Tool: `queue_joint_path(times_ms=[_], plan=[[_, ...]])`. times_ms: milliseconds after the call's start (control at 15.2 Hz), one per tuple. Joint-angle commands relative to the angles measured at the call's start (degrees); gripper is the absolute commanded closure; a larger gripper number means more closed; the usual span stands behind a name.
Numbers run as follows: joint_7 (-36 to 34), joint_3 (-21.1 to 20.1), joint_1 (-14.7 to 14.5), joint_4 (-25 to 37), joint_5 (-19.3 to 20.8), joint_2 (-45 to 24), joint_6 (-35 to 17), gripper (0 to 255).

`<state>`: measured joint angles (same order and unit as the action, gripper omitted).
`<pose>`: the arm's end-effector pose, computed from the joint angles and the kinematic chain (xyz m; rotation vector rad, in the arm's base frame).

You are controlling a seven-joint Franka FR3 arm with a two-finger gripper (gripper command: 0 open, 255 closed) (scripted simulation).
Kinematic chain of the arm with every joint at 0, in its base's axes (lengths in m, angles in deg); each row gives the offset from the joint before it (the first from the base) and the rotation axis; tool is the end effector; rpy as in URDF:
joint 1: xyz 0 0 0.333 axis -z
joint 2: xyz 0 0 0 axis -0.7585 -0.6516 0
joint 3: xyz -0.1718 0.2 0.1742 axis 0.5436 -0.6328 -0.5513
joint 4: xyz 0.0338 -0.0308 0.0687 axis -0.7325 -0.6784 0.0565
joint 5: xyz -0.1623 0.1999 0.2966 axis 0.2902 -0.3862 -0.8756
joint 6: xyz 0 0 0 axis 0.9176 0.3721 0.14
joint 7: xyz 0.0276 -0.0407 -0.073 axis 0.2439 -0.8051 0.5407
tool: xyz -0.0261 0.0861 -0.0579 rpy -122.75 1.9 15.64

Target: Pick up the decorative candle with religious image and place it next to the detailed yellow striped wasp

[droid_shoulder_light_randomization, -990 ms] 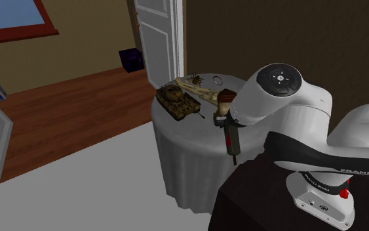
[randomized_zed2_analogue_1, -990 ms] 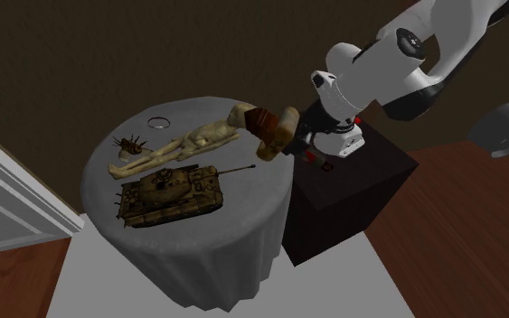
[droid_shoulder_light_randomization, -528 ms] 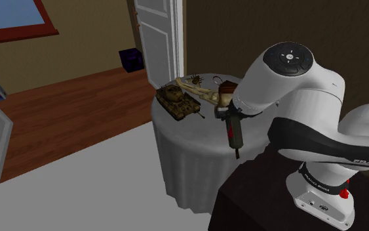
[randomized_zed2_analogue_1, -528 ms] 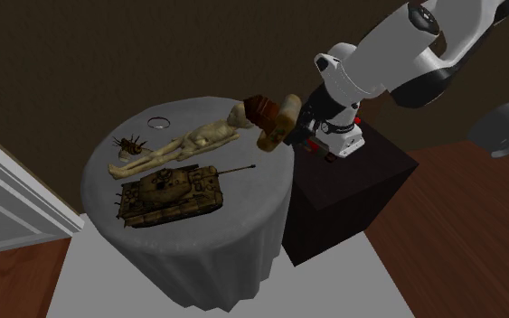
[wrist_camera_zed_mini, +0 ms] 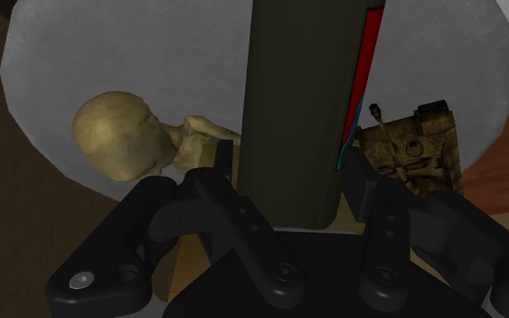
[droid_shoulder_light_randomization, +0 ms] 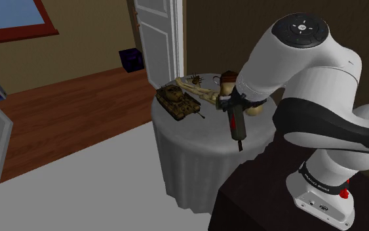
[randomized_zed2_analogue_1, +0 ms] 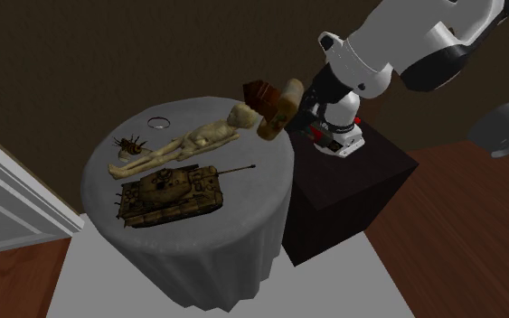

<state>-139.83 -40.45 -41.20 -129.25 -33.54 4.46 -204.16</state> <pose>0.2608 0.1903 0.4545 2.6346 -1.0450 0.7522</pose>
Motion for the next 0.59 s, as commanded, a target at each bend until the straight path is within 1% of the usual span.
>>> queue_joint_path(times_ms=[0, 528], plan=[[0.5, 0.9, 0.3, 1.3, 0.5, 0.3, 1.3, 255], [2.6, 4.1, 1.4, 6.5, 2.5, 0.7, 6.5, 255]])
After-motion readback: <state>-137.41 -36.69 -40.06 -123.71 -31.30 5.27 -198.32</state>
